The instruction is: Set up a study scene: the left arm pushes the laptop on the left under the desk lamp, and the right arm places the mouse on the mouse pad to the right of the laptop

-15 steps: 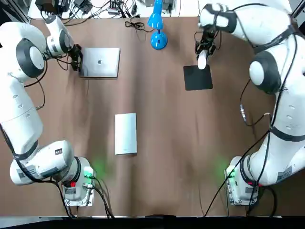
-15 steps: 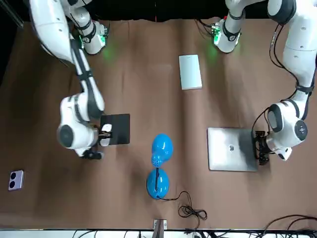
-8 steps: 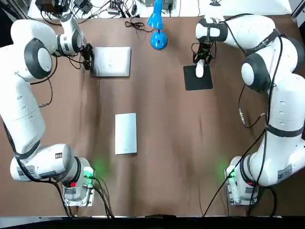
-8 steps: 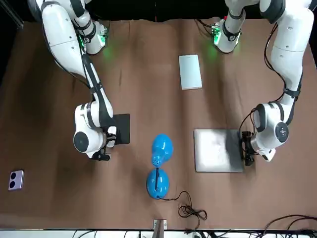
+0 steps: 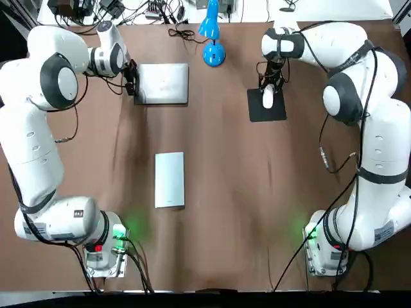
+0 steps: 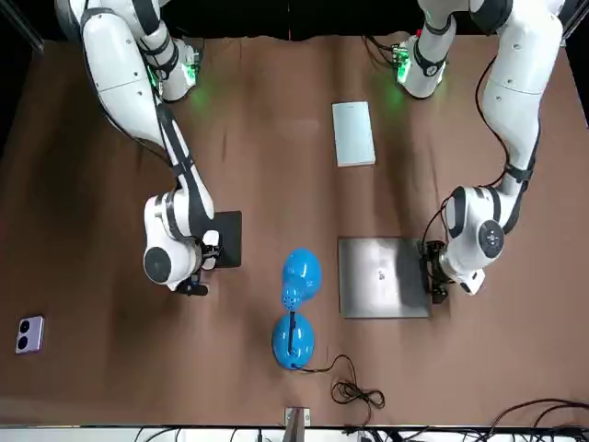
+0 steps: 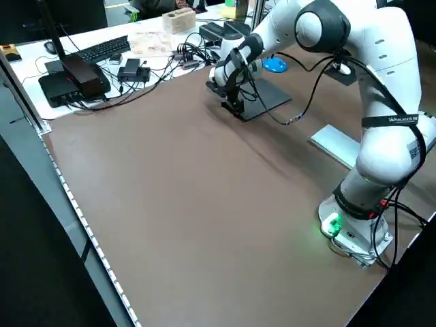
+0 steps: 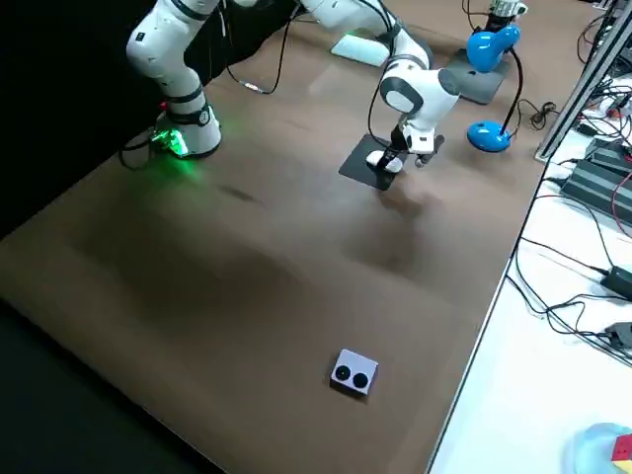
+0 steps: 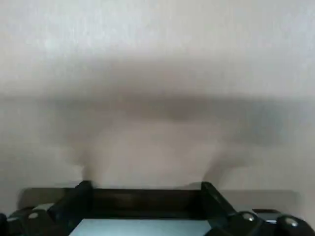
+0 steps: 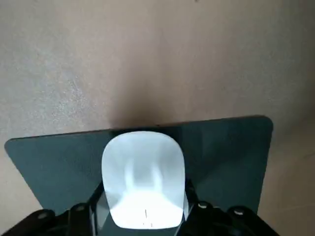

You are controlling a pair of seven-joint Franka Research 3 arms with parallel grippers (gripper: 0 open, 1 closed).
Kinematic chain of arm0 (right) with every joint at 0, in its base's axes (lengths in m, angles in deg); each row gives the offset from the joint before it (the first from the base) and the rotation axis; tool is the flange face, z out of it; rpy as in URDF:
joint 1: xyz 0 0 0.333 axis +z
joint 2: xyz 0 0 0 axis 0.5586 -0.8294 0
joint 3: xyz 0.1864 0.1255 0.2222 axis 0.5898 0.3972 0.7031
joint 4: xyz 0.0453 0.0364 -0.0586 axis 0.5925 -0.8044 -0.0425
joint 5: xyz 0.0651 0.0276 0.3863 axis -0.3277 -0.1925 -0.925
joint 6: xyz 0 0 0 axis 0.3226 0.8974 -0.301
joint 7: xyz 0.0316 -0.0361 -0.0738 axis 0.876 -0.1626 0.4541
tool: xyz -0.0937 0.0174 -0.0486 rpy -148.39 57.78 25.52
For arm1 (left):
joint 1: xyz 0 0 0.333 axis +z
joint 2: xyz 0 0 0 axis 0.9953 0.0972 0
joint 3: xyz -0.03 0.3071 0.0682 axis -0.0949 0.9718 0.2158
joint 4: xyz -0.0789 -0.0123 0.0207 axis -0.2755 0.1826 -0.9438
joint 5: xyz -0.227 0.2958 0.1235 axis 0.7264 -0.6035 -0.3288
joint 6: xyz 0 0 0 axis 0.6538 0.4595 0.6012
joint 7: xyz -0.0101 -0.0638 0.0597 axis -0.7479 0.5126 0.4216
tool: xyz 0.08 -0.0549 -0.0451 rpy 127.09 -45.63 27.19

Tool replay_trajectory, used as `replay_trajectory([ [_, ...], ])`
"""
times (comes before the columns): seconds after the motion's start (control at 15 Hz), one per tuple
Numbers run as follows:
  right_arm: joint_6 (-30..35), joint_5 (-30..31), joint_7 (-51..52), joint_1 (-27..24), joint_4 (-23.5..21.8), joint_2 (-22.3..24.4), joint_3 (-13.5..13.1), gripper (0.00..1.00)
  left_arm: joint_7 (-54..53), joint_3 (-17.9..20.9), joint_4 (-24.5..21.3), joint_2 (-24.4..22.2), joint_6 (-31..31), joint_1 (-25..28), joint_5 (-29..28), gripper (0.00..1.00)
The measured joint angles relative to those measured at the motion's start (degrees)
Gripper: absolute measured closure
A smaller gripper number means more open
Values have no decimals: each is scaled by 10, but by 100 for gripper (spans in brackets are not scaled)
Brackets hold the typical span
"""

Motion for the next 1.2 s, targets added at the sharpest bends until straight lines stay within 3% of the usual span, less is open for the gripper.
replay_trajectory([
  [0.6, 6, 0, -1, 0, 0, 0, 1, 37, 100, -4, -6, 0, -22, -92, 17, 0],
  [0.67, 8, 0, -1, 1, 0, 0, 1, 35, 111, -4, -6, 0, -24, -99, 17, 0],
  [0.93, 29, 0, -3, 0, 13, 1, -1, 2, 141, -5, -6, 0, -26, -122, 17, 0],
  [1.2, 119, 0, -4, -9, 73, 9, -13, 0, 158, -5, -6, -1, -30, -149, 29, 0],
])
